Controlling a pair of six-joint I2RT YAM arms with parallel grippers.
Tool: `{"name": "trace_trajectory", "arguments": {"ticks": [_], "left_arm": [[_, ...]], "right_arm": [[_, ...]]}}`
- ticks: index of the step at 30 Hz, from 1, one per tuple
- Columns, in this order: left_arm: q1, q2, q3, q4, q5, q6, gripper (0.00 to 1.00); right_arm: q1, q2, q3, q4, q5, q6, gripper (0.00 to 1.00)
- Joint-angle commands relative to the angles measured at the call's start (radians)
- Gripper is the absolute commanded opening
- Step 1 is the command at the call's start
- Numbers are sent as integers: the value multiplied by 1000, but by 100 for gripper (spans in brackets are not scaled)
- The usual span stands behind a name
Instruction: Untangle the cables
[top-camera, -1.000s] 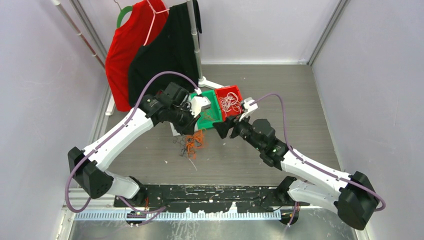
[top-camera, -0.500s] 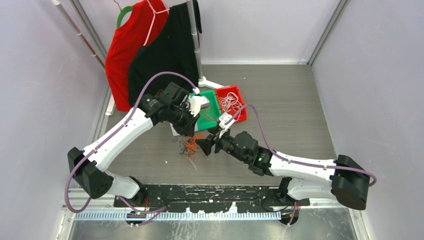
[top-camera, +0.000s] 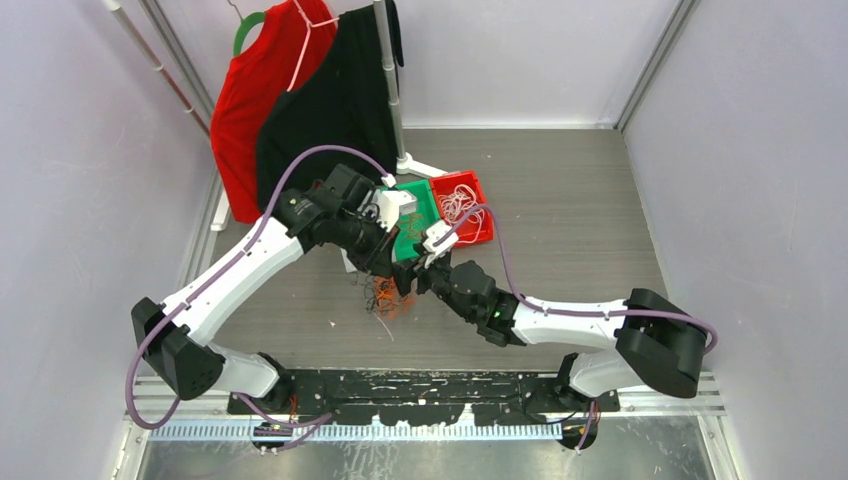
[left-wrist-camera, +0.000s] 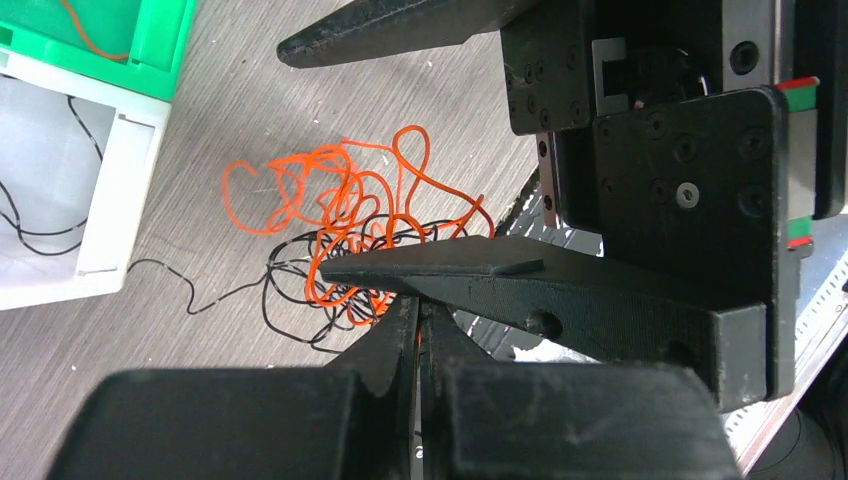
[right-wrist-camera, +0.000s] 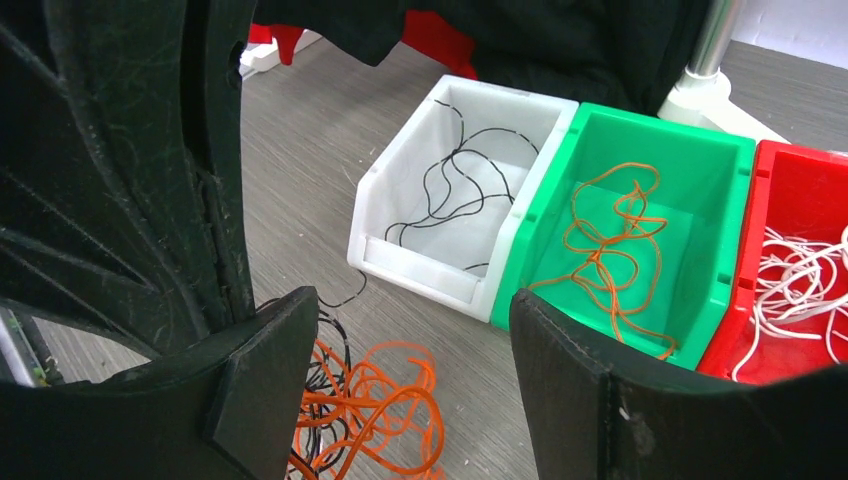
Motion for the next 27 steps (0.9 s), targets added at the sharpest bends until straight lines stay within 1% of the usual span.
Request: {"name": "trace_trajectory", "arguments": {"ticks": [1, 5, 8, 11, 13, 15, 17, 20, 27], "left_arm": [[0, -48, 39, 8, 19, -9, 0], [1, -60, 37, 4, -15, 9, 0], [1, -72, 21, 3, -53, 23, 0], [3, -76, 11, 8, -73, 20, 0], [4, -74, 12, 18, -83, 7, 0], [4, -66, 21, 23, -89, -10, 0], [5, -57, 32, 26, -91, -24, 0], [5, -45, 47, 28, -90, -38, 0], [16, -39, 59, 26, -76, -54, 0]], "right_arm": [[18, 3, 37, 123, 11, -17, 75], [17, -75, -12, 86, 97, -19, 75], [16, -214, -72, 14, 142, -19, 75], [16, -383, -116, -86, 116, 6, 75], [17, -453, -133, -136, 67, 31, 75], [20, -486, -137, -176, 12, 49, 75], [30, -481, -135, -183, -17, 54, 75], [45, -431, -116, -150, -65, 43, 76], [57, -237, -21, -53, -92, -4, 76]]}}
